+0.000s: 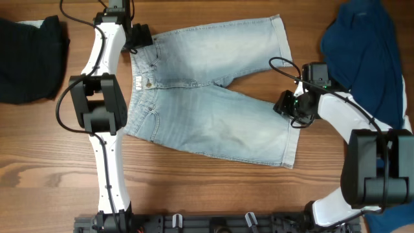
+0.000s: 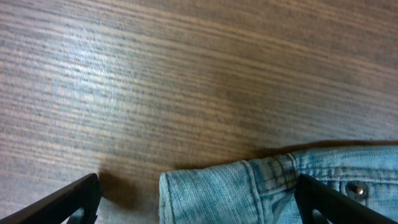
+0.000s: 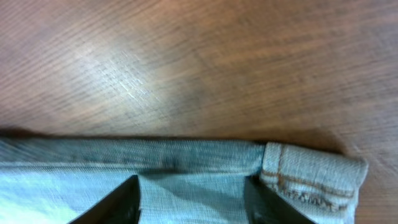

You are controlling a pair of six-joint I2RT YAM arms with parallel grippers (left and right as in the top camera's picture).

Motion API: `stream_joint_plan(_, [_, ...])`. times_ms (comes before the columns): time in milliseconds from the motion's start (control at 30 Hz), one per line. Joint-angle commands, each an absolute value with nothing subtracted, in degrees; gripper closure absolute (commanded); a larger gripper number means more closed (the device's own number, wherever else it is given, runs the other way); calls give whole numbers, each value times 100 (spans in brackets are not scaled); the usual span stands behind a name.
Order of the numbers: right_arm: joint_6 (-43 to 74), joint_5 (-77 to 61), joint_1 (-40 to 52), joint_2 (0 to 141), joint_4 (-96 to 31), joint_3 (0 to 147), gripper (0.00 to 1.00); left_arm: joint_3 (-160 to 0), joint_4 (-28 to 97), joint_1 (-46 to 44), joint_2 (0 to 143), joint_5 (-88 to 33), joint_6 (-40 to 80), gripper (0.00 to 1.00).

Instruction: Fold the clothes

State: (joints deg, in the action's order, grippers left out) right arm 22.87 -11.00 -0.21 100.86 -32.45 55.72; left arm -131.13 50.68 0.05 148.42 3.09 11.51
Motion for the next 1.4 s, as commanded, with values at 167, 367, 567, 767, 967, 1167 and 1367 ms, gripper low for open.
stream_joint_plan(167, [1778, -950, -64, 9546, -4536, 7022, 24, -13128, 5527, 12, 13900, 307, 1103, 0])
stream_joint_plan(367, [1667, -987, 178, 8844, -5708, 7765, 3, -13128, 6523, -19, 13155, 287, 1096, 0])
stream_joint_plan(567, [1640, -1634, 207, 8123, -6313, 7817, 0, -13126, 8318, -198, 12208, -93, 1096, 0])
stream_joint_plan(767, [1717, -1605, 209, 7550, -7220, 7795, 10, -13052, 9657, -392, 11607, 172, 1437, 0])
stream_joint_plan(967, [2338, -1278, 209, 6982, -7725, 7426, 7, -11937, 9568, -471, 11013, 132, 1756, 0])
stream_joint_plan(1167, [2742, -1208, 209, 6783, -7813, 6657, 10, -9887, 8656, -740, 10237, 137, 2121, 0])
stream_joint_plan(1367, [3374, -974, 209, 6648, -7653, 6112, 12, -7940, 7255, -722, 9170, 134, 3208, 0])
